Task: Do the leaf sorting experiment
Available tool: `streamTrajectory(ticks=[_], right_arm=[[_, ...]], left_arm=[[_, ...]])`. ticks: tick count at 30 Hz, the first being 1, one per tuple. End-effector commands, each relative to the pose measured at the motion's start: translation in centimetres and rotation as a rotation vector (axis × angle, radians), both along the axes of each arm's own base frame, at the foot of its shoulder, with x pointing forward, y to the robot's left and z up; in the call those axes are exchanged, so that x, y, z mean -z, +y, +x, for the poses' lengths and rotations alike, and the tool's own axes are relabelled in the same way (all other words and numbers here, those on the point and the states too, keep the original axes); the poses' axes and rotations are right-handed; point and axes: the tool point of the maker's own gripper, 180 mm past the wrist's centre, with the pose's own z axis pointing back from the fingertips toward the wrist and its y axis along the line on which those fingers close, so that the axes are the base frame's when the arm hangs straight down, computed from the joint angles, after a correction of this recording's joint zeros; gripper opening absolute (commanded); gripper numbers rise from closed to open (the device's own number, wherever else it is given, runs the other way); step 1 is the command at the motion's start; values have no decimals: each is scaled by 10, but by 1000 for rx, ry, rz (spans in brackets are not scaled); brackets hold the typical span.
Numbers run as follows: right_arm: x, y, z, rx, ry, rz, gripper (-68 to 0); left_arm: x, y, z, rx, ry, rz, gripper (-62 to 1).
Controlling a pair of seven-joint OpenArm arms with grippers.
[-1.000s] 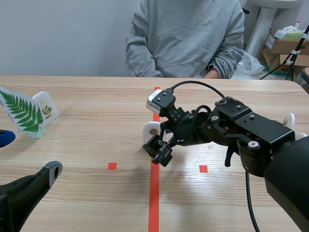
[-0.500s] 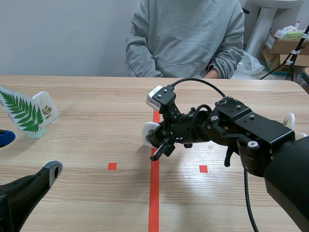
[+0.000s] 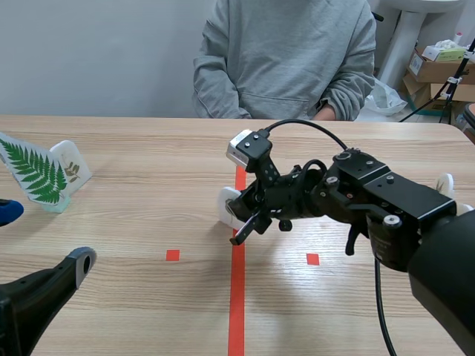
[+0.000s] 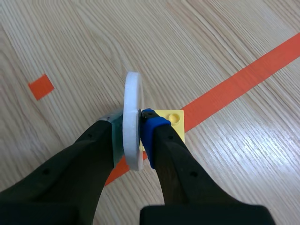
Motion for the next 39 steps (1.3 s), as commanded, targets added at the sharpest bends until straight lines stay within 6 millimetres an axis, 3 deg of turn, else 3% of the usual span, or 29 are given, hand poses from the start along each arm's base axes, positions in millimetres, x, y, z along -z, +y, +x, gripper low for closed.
streamTrajectory(ticks=[1, 8, 13, 17, 20, 23, 39], right_arm=[[-24, -20, 16, 57, -63, 41, -656], [-36, -120, 28, 379, -88, 16, -656], [-40, -192, 20, 605, -61, 42, -656], [-39, -235, 12, 734, -44, 51, -656], [-34, -257, 4, 801, -26, 36, -656], [-28, -271, -4, 859, -12, 22, -656], [-14, -276, -15, 886, 10, -11, -655]], left_arm=[[-4, -2, 1, 0, -12, -20, 14], [-4, -2, 1, 0, -12, -20, 14], [-4, -2, 1, 0, -13, -21, 14], [-4, -2, 1, 0, -13, -21, 14], [-4, -2, 1, 0, -15, -22, 14], [-5, -2, 2, 0, -17, -22, 14], [-5, -2, 2, 0, -19, -22, 14]])
